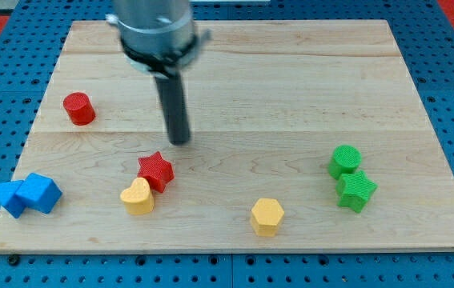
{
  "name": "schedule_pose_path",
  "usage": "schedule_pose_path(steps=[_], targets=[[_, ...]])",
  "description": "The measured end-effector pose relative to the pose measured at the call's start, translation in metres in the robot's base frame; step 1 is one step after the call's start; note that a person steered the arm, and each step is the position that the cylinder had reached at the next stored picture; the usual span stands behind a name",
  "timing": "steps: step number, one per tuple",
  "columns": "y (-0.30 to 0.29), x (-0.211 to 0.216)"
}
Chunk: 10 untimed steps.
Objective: Move the yellow heart below the blue triangle
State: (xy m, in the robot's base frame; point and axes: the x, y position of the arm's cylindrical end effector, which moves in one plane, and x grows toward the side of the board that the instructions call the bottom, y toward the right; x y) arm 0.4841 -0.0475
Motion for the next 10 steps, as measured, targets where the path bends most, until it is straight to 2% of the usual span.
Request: schedule_pose_path(steps=[1, 2, 4, 5, 6, 7, 8, 9, 10], targets=[[0.002, 0.045], [-0.100, 0.049], [-0.111, -0.021], [-0.158, -0.036], [-0.103, -0.003], [-0.089, 0.088], [-0.054, 0.127], [-0.038, 0.134], [-0.067, 0.134]])
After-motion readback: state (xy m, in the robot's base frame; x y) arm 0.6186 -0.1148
